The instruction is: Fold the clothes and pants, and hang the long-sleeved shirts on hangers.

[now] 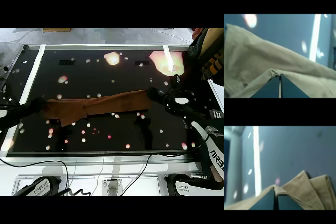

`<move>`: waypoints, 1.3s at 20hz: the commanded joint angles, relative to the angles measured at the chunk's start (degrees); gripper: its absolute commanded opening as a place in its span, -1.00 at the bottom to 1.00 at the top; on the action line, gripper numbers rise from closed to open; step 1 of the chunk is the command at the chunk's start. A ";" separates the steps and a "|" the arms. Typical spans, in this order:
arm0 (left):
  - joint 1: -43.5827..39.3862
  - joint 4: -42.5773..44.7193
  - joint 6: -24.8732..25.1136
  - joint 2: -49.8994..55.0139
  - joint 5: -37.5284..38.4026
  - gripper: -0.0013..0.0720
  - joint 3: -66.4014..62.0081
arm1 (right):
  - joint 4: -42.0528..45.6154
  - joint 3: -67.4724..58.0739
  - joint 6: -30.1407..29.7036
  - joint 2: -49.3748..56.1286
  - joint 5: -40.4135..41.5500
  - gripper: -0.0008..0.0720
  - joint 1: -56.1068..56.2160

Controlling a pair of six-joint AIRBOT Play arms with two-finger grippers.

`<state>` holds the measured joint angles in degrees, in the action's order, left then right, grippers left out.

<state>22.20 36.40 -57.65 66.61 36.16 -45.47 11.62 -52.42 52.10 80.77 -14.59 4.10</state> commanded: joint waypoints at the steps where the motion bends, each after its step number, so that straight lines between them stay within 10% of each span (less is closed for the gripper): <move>1: -3.74 -2.75 0.02 5.29 -12.31 -0.94 -0.28 | -1.33 -0.87 1.05 2.16 12.04 -0.94 3.45; 8: -13.57 -3.50 0.02 14.32 -28.59 -0.93 -5.92 | -1.31 -6.91 1.46 10.36 11.15 -0.94 3.43; 9: -14.19 -3.48 0.04 14.91 -30.64 -0.67 -6.01 | -1.14 -7.04 1.42 10.51 11.19 -0.86 3.39; 11: -14.29 -1.86 0.15 14.67 -31.36 1.00 -6.01 | 0.83 -7.04 1.20 10.49 9.73 0.31 3.19; 26: 3.54 8.37 -0.55 19.52 11.80 1.00 -11.37 | 11.43 -7.04 1.20 10.47 -18.25 0.64 -6.75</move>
<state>24.75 44.56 -58.19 81.71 39.62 -54.19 20.49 -59.40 53.32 91.22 -25.74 -1.17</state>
